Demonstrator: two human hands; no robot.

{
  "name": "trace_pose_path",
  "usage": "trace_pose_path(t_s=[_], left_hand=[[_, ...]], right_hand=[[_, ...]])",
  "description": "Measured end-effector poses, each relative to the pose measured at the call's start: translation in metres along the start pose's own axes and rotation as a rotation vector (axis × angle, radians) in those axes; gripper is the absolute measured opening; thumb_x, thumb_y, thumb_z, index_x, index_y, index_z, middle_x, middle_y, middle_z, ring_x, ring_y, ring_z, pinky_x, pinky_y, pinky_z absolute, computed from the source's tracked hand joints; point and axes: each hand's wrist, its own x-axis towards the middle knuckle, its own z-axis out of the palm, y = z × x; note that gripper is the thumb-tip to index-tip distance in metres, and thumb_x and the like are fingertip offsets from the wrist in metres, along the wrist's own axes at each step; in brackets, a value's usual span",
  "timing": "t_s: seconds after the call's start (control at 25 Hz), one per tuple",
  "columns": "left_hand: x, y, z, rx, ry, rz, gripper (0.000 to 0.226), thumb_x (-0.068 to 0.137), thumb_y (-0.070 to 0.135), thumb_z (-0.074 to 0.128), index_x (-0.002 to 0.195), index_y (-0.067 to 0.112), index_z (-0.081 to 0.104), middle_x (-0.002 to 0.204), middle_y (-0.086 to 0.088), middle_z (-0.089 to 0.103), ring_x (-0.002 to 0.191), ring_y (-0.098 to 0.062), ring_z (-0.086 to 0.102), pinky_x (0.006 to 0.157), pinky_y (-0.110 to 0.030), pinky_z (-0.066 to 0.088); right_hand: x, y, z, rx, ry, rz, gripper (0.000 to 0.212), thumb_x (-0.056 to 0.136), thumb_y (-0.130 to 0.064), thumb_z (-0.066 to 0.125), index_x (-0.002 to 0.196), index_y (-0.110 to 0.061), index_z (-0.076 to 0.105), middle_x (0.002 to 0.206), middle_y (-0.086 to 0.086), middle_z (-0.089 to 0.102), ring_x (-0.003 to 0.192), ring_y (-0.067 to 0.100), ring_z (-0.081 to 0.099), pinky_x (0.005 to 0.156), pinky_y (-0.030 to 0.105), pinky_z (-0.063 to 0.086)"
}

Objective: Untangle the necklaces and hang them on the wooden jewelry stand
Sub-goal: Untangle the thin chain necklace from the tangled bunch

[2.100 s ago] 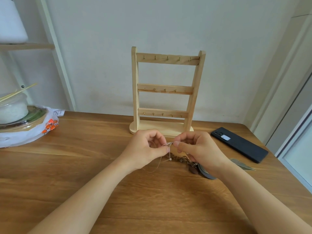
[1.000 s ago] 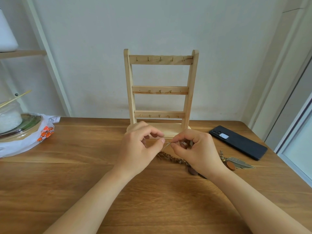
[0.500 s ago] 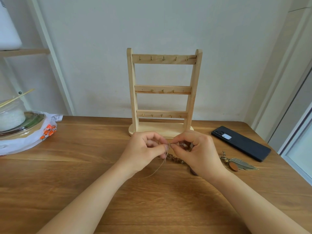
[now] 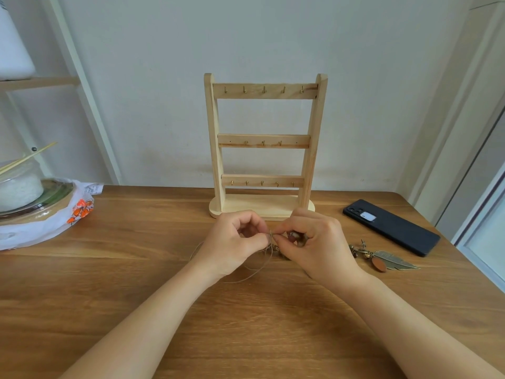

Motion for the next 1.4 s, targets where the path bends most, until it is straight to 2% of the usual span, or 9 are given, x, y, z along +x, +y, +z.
trace_pose_path(t_s=[0.12,0.24,0.4,0.6,0.72,0.88,1.04,1.24,1.4], left_hand=[[0.000,-0.001,-0.003,0.099,0.015,0.122,0.013,0.081,0.014,0.077,0.080,0.026,0.072,0.081,0.011,0.069,0.079,-0.008,0.060,0.069,-0.021,0.047],[0.002,-0.001,-0.007,0.198,0.028,0.179,0.012,0.085,0.024,0.078,0.091,0.034,0.073,0.094,0.018,0.072,0.099,-0.009,0.063,0.084,-0.020,0.046],[0.002,0.001,-0.007,0.116,-0.022,0.149,0.008,0.087,0.016,0.077,0.091,0.022,0.074,0.086,0.012,0.074,0.087,-0.006,0.068,0.081,-0.022,0.052],[0.004,0.004,-0.009,-0.019,-0.034,0.080,0.004,0.092,0.010,0.070,0.089,0.012,0.072,0.079,0.008,0.070,0.077,-0.005,0.063,0.073,-0.019,0.050],[0.004,0.004,-0.008,-0.051,-0.054,0.038,0.009,0.093,0.012,0.068,0.086,0.013,0.072,0.077,0.006,0.068,0.077,-0.006,0.061,0.073,-0.018,0.049],[0.003,0.003,-0.007,-0.061,-0.086,0.008,0.015,0.094,0.008,0.066,0.081,0.015,0.071,0.074,0.008,0.067,0.076,-0.003,0.061,0.073,-0.015,0.048],[0.003,0.004,-0.008,-0.132,-0.120,-0.036,0.014,0.094,0.006,0.065,0.083,0.007,0.073,0.074,0.003,0.068,0.075,-0.006,0.063,0.074,-0.016,0.049],[0.003,0.010,-0.009,-0.208,-0.115,-0.051,0.026,0.098,0.013,0.056,0.087,-0.002,0.074,0.074,-0.002,0.071,0.073,-0.005,0.064,0.070,-0.013,0.047],[0.002,0.012,-0.011,-0.049,-0.060,0.035,0.009,0.091,0.009,0.070,0.088,0.007,0.077,0.079,0.002,0.075,0.078,-0.007,0.067,0.074,-0.018,0.051]], right_hand=[[0.001,-0.004,-0.003,0.211,-0.061,0.230,0.008,0.085,-0.009,0.077,0.089,-0.017,0.079,0.073,-0.008,0.070,0.066,0.005,0.063,0.061,0.018,0.048],[0.003,-0.006,-0.005,0.500,-0.098,0.404,0.003,0.089,-0.009,0.074,0.088,-0.009,0.077,0.066,0.008,0.066,0.059,0.009,0.054,0.058,0.025,0.044],[0.004,-0.008,-0.007,0.563,-0.120,0.495,0.005,0.089,-0.013,0.075,0.087,-0.009,0.075,0.074,0.020,0.068,0.060,0.018,0.057,0.060,0.040,0.046],[0.005,-0.011,-0.006,0.615,-0.142,0.481,0.003,0.089,-0.010,0.074,0.091,-0.010,0.072,0.075,0.007,0.072,0.065,0.015,0.065,0.061,0.024,0.054],[0.005,-0.015,-0.006,0.614,-0.125,0.457,0.008,0.089,-0.008,0.074,0.096,-0.009,0.070,0.076,0.006,0.071,0.064,0.019,0.064,0.060,0.027,0.055],[0.004,-0.015,-0.007,0.405,-0.125,0.382,0.007,0.088,-0.010,0.075,0.092,-0.015,0.072,0.075,0.005,0.071,0.067,0.027,0.063,0.061,0.038,0.053],[0.004,-0.013,-0.010,0.256,-0.156,0.319,0.007,0.087,-0.014,0.075,0.089,-0.021,0.074,0.071,0.000,0.068,0.064,0.022,0.060,0.058,0.032,0.050],[0.004,-0.010,-0.008,0.252,-0.175,0.320,0.010,0.087,-0.011,0.073,0.084,-0.021,0.072,0.069,0.003,0.066,0.056,0.005,0.050,0.054,0.020,0.043],[0.004,-0.011,-0.008,0.276,-0.179,0.324,0.007,0.089,-0.010,0.071,0.087,-0.016,0.072,0.070,0.008,0.066,0.058,0.009,0.052,0.056,0.022,0.045]])
